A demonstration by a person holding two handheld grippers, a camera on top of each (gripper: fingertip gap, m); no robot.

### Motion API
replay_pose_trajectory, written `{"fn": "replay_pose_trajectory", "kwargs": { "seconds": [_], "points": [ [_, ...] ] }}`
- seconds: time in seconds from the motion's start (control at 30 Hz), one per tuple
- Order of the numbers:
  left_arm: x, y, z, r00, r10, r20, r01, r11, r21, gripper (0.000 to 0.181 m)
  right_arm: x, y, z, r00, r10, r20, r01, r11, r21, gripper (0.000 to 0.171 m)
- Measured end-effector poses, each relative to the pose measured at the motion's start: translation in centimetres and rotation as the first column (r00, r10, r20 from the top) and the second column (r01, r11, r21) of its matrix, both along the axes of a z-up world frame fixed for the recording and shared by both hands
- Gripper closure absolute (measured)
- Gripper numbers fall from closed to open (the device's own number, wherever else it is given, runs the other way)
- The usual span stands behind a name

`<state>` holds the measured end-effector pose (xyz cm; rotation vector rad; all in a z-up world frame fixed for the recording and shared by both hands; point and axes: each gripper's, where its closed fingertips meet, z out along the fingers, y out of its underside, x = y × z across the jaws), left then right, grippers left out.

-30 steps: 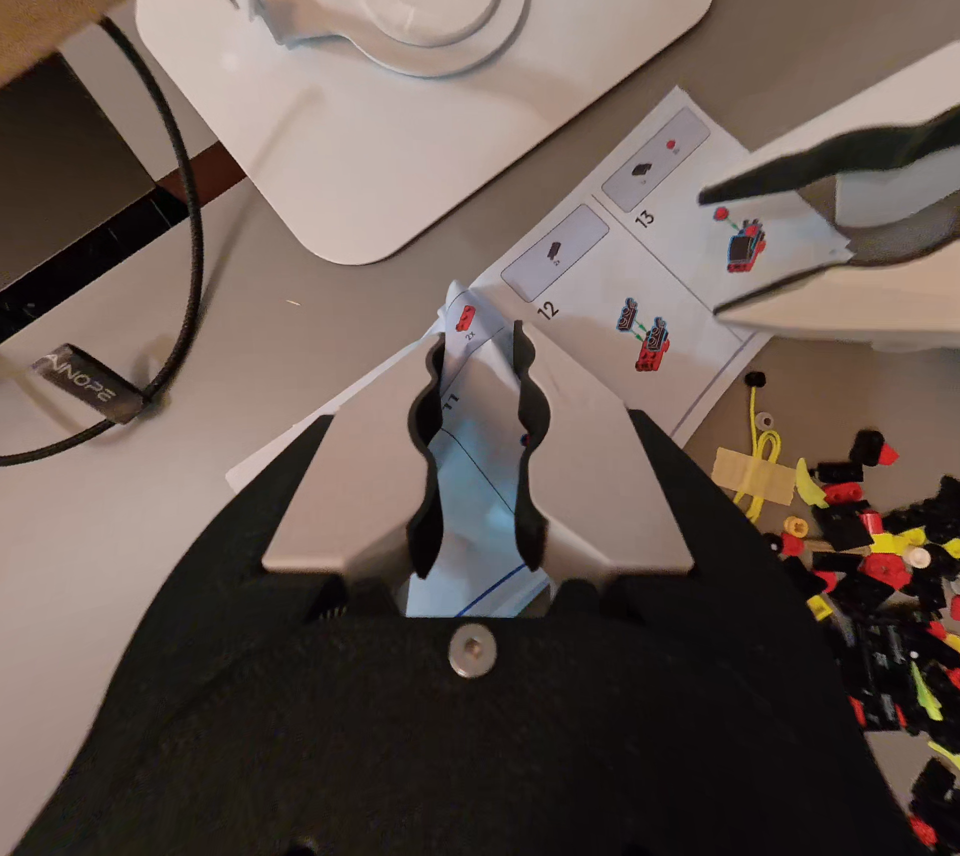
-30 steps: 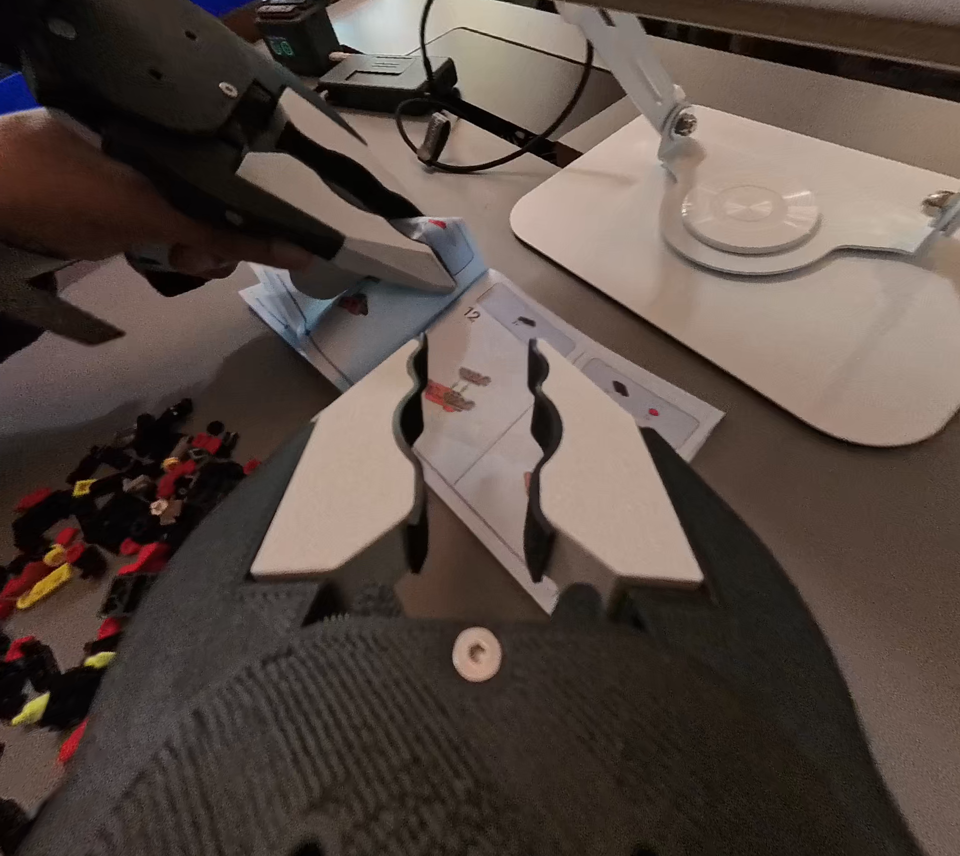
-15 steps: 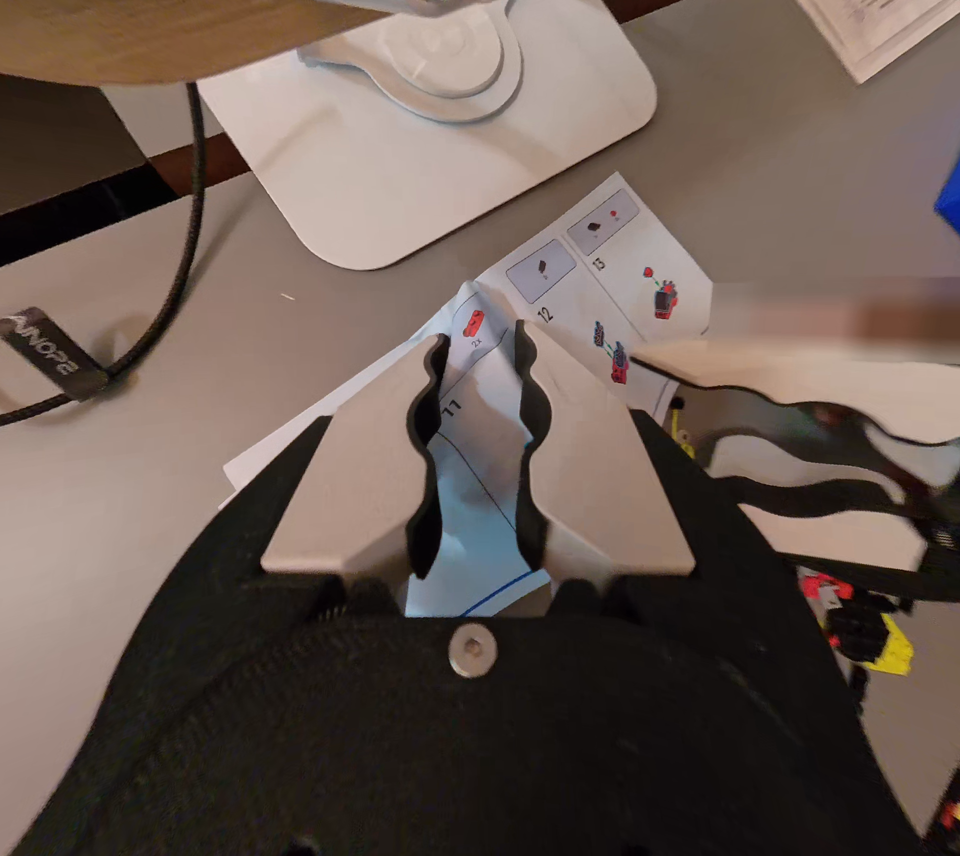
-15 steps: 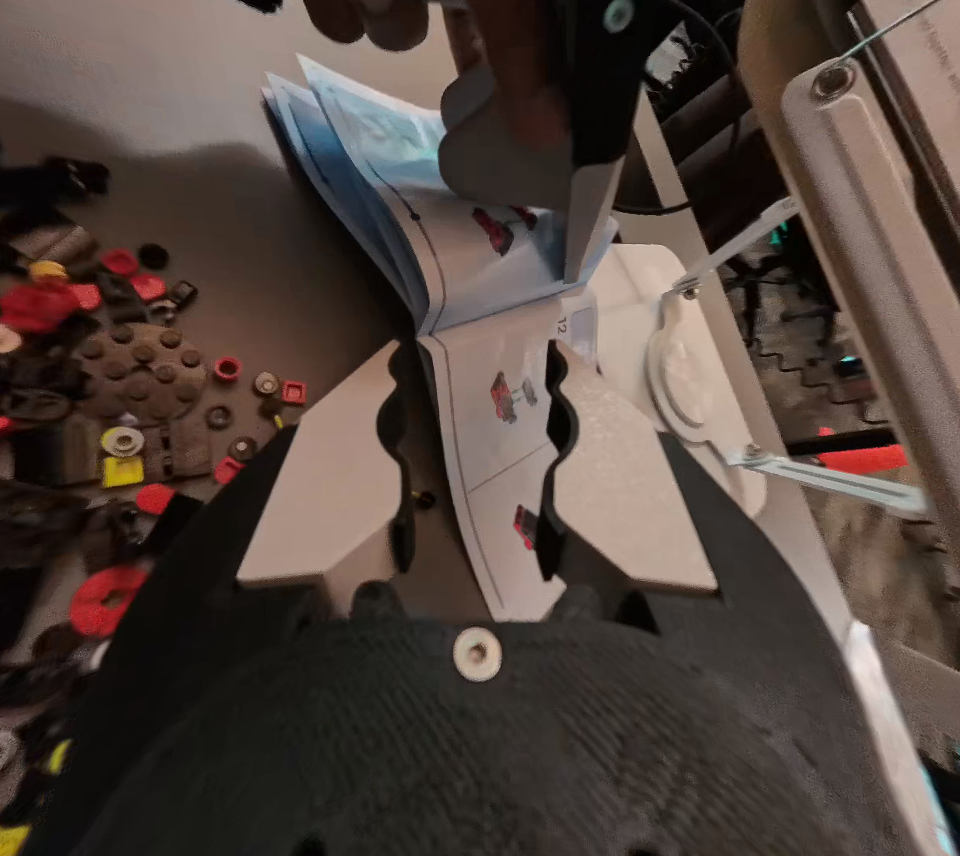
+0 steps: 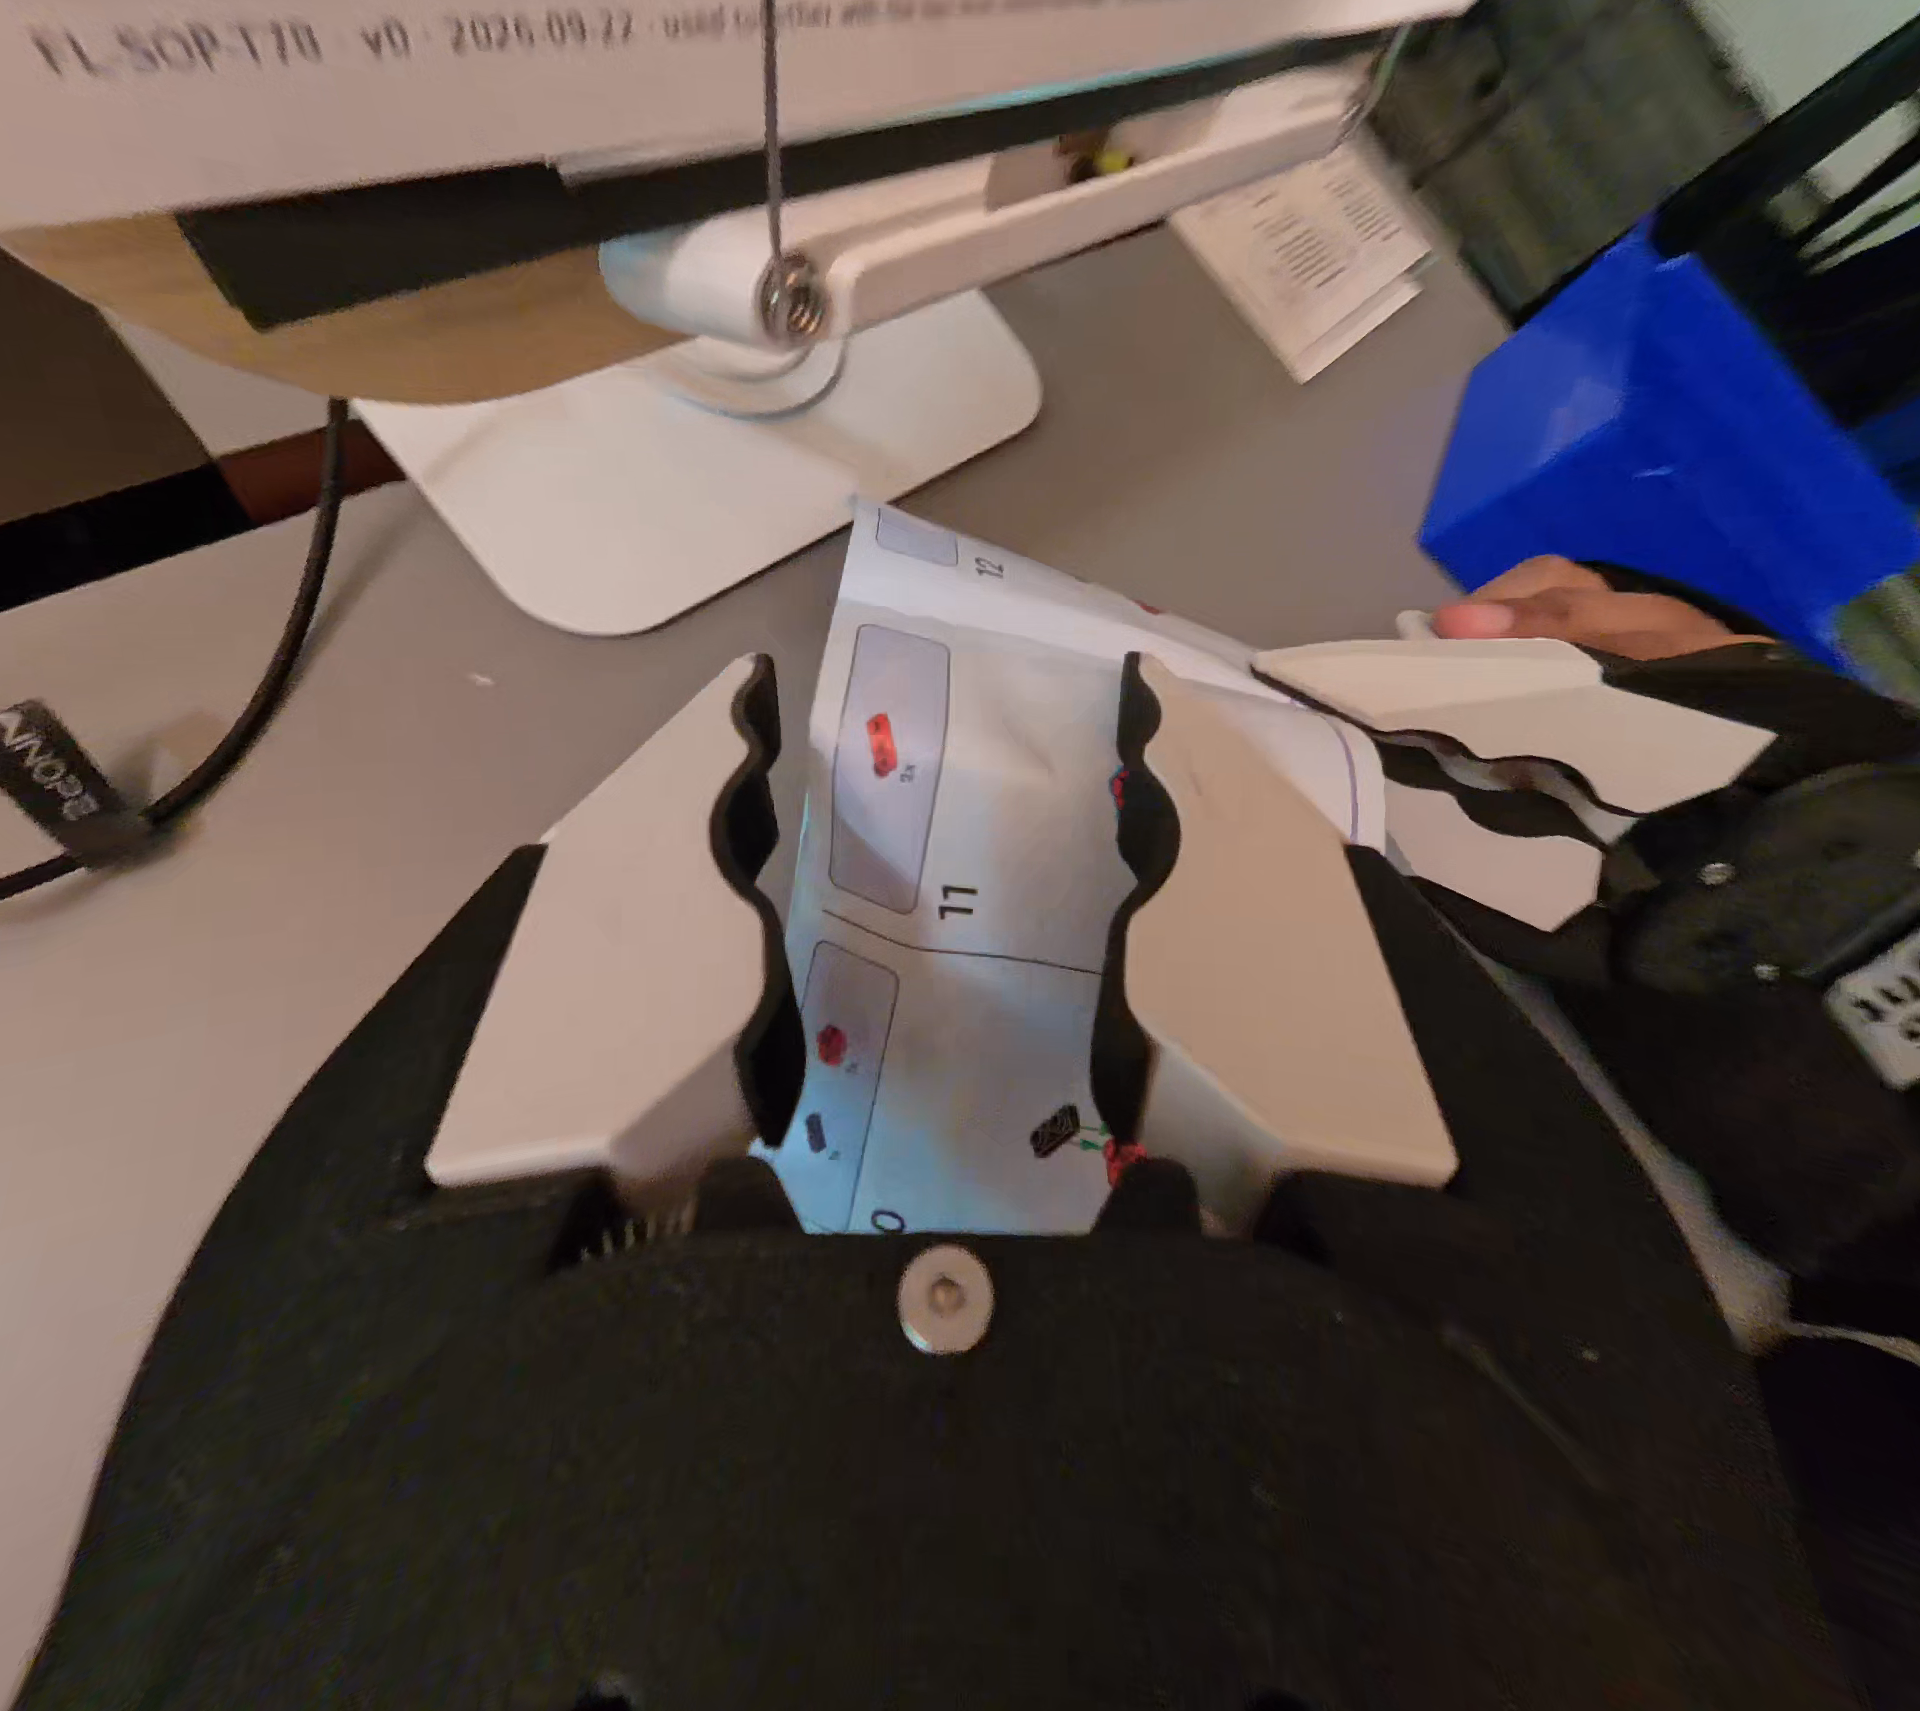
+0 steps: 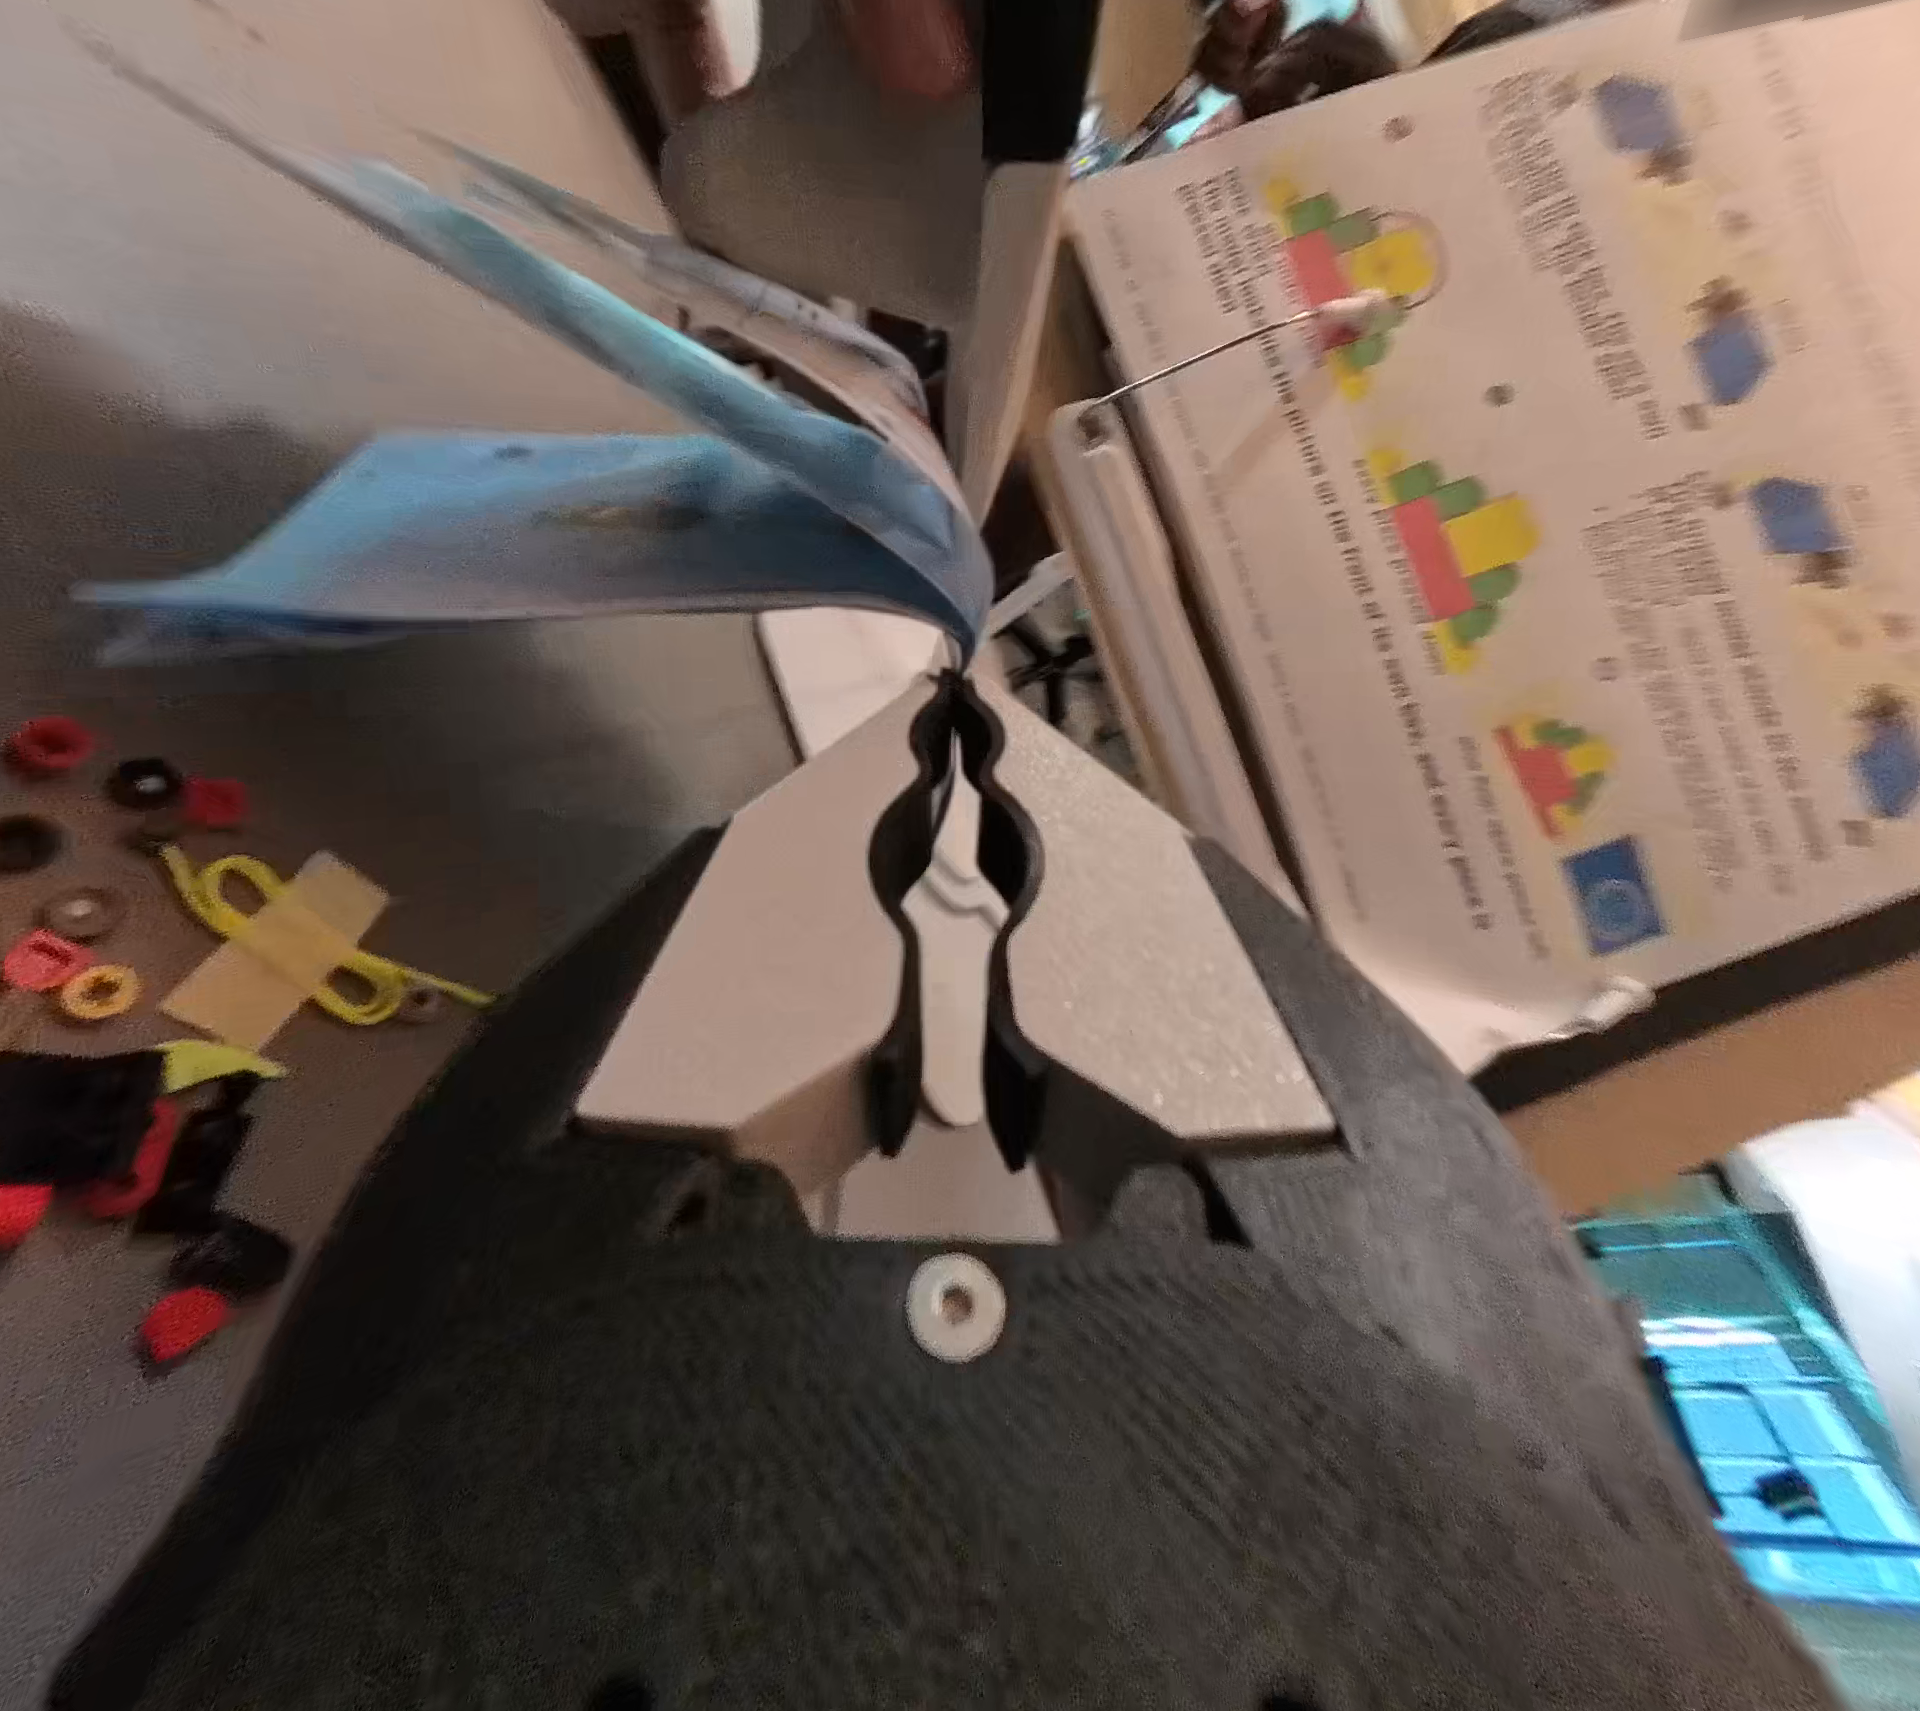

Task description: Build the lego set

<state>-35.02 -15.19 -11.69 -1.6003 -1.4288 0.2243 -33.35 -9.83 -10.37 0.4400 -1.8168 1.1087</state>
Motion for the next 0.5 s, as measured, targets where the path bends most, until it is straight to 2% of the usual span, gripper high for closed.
{"fn": "replay_pose_trajectory", "kwargs": {
  "seconds": [0.13, 0.27, 0.4, 0.5],
  "points": [
    [1.3, 1.3, 3.7, 0.993, -0.055, -0.104, 0.077, 0.97, 0.228, 0.118, 1.1, 0.8, 3.9, 0.99, 0.023, -0.141, -0.037, 0.995, -0.092, 0.171],
    [2.8, 2.0, 6.4, 0.976, -0.107, -0.191, 0.173, 0.912, 0.372, 0.118, 2.7, 1.2, 7.1, 0.982, 0.067, -0.175, -0.096, 0.983, -0.159, 0.171],
    [5.1, 3.3, 9.5, 0.929, -0.192, -0.317, 0.323, 0.839, 0.437, 0.12, 4.6, 1.8, 10.0, 0.98, 0.188, -0.072, -0.2, 0.946, -0.256, 0.171],
    [6.9, 4.3, 11.9, 0.868, -0.244, -0.432, 0.443, 0.774, 0.452, 0.133, 5.1, 2.6, 11.8, 0.958, 0.282, 0.059, -0.246, 0.907, -0.342, 0.171]
  ]
}}
